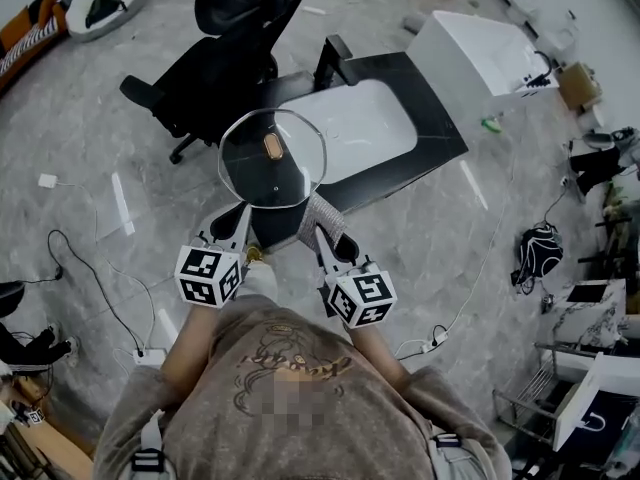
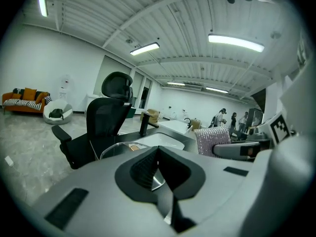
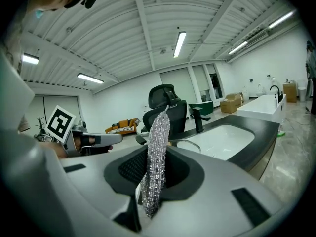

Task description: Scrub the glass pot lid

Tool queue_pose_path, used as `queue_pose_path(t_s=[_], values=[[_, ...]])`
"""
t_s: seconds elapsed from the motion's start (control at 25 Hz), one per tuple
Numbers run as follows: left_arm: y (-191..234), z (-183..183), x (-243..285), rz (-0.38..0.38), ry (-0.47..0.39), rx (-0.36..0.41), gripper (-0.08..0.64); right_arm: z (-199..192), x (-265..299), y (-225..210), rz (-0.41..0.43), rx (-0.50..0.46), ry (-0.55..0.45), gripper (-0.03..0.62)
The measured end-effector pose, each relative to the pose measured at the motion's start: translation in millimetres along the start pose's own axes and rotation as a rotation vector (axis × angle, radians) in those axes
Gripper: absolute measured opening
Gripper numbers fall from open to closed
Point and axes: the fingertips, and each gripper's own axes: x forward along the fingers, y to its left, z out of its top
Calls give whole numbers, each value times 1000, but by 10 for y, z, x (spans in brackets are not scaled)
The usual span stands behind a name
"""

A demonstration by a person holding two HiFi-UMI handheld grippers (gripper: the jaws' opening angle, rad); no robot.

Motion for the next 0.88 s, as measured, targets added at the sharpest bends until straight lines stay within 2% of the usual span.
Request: queue_pose_path(t_s=[0.24, 0.44, 0.6, 0.64, 0.68, 0.72, 0.88], values=[[434, 290, 418, -29, 19, -2, 18, 329, 578, -150, -45, -12, 5, 83], [595, 450, 688, -48, 39, 27, 21, 485, 859, -250, -78, -15, 7, 83], [638, 523, 868, -58, 40, 18, 23, 580, 995, -401, -90, -22, 13, 83], [640, 551, 910, -64, 30, 3, 78, 604, 1023, -446, -90, -22, 13, 83], [641, 584, 951, -72, 17, -19, 227, 626, 1052, -492, -89, -22, 13, 83], [644, 617, 989, -75, 6, -40, 272, 644, 1081, -538, -86, -21, 12, 83], [690, 644, 1152, -39, 13, -54, 279, 686, 1210, -690, -58, -24, 28, 83]])
